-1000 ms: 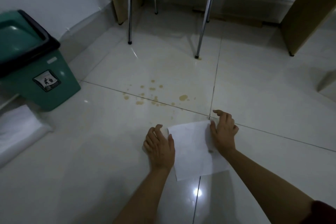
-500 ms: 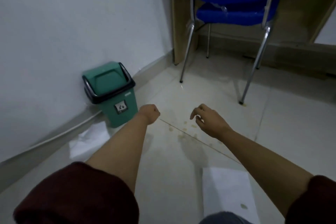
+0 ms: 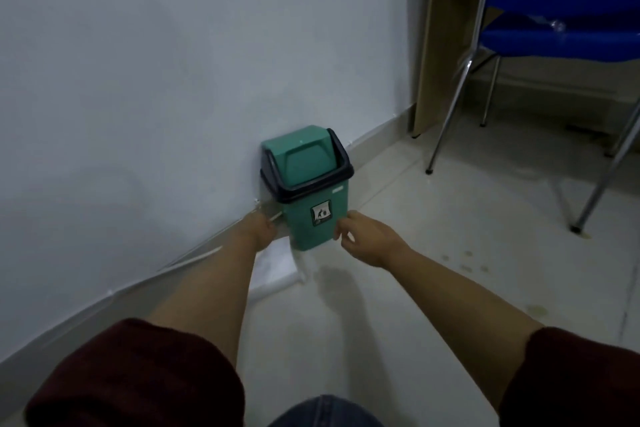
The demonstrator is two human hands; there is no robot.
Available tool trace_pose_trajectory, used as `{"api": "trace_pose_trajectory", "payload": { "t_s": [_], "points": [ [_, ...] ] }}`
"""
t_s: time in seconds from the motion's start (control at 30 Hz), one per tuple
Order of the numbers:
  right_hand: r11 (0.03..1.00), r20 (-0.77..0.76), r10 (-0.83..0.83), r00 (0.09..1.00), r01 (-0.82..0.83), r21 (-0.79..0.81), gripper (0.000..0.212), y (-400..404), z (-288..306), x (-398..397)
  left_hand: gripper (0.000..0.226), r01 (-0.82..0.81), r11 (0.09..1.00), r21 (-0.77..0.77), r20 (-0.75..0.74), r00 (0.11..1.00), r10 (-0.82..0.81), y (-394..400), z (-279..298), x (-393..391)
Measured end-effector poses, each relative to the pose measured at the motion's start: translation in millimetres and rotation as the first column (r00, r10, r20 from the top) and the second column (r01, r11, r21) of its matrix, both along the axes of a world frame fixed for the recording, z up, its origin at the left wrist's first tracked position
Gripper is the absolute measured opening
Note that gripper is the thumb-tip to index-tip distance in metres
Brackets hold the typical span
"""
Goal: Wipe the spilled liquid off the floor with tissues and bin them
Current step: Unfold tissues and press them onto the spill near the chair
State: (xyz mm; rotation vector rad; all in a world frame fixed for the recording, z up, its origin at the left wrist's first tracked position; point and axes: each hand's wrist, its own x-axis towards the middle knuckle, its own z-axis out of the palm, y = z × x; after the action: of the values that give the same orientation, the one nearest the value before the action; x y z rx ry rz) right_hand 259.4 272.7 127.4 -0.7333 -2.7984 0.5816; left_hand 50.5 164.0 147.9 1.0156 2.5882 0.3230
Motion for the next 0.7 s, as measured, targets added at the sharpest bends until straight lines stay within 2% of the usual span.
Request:
{"api": "trace_pose_trajectory", "payload": {
  "t_s": [0.07, 0.13, 0.27, 0.33, 0.4, 0.5, 0.6, 0.7],
  "points": [
    [1.000, 0.031, 0.005, 0.999, -0.004, -0.026, 0.021, -13, -25, -21, 0.045, 0.022, 0.999, -0.040, -0.065, 0.998, -0.025, -12, -26, -24],
    [0.998, 0.070, 0.003, 0.998, 0.001, -0.055, 0.022, -26, -49, -34, 0.061, 0.038, 0.997, -0.069, -0.084, 0.996, -0.044, -20, -51, -36],
    [0.994, 0.165, -0.014, 0.986, 0.032, -0.104, 0.030, -49, -93, -60, 0.079, 0.052, 0.997, -0.058, -0.052, 0.997, -0.055, -20, -93, -54],
    [0.991, 0.200, -0.029, 0.979, 0.054, -0.123, 0.037, -58, -109, -72, 0.072, 0.069, 0.994, -0.086, -0.094, 0.993, -0.077, -18, -107, -60],
    [0.988, 0.233, -0.034, 0.972, 0.068, -0.140, 0.045, -66, -121, -84, 0.050, 0.093, 0.994, -0.062, -0.155, 0.983, -0.102, -16, -116, -66],
    [0.991, 0.279, -0.047, 0.959, 0.080, -0.110, 0.058, -72, -131, -97, 0.030, 0.106, 0.987, 0.122, -0.206, 0.975, -0.080, -18, -122, -69],
    [0.992, 0.327, -0.058, 0.943, 0.092, -0.092, 0.069, -78, -139, -105, 0.025, 0.123, 0.923, 0.365, -0.119, 0.989, -0.084, -26, -124, -71],
    [0.988, 0.353, -0.063, 0.934, 0.107, -0.109, 0.074, -83, -146, -110, 0.021, 0.158, 0.854, 0.497, -0.038, 0.986, -0.160, -32, -123, -74]
  ]
}}
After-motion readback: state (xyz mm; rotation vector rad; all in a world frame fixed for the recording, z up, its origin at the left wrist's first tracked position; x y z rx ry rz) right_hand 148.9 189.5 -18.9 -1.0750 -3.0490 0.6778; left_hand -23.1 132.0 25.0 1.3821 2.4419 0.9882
